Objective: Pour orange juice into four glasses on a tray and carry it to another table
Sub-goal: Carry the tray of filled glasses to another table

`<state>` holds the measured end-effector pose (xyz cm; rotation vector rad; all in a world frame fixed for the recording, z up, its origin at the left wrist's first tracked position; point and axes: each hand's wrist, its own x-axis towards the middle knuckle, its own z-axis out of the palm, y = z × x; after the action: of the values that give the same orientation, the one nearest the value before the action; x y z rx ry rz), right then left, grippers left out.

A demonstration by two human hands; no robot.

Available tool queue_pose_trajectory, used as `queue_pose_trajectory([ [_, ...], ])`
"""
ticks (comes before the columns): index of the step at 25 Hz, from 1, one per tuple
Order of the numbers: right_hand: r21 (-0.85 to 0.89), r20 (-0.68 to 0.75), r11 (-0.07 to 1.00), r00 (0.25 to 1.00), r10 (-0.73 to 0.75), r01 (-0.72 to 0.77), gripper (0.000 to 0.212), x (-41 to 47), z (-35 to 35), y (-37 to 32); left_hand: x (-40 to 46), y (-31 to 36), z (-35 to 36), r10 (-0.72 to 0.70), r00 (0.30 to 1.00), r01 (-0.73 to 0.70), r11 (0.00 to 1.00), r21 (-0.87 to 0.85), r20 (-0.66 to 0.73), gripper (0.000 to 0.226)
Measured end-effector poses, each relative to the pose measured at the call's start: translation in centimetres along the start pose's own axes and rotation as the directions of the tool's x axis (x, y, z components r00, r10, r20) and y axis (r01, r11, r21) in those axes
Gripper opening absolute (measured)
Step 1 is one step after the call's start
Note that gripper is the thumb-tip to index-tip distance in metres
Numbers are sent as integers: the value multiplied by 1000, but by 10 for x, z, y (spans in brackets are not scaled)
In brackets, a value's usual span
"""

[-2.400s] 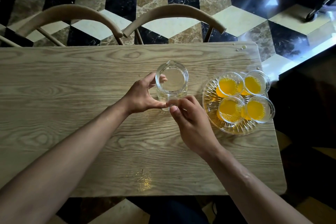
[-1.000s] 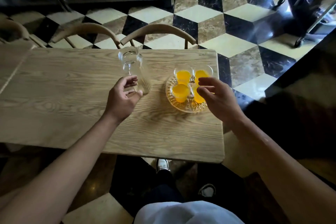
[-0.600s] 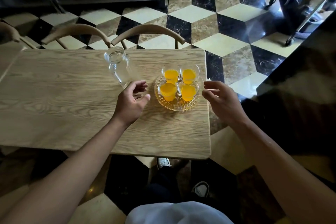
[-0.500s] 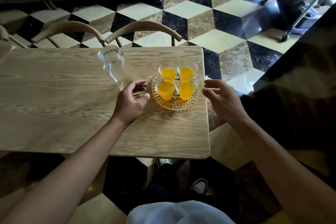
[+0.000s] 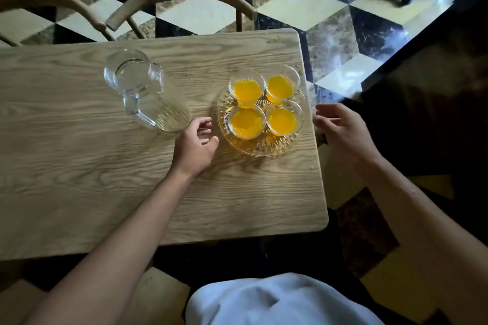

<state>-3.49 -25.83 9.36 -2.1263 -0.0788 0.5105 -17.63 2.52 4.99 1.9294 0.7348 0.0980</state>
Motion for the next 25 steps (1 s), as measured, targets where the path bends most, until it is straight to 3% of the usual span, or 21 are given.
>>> queue_pose_trajectory([
  [6,-3,38,999,998,52,-51,50,25,10,13,16,-12,15,-108,994,109,994,30,-20,44],
  [17,-108,92,990,991,102,-92,38,70,17,52,46,-15,53,-316,937,323,946,27,-152,44],
  [25,-162,-6,977,990,138,-137,33,86,29,49,58,-16,59,-320,933,324,946,1,-166,39],
])
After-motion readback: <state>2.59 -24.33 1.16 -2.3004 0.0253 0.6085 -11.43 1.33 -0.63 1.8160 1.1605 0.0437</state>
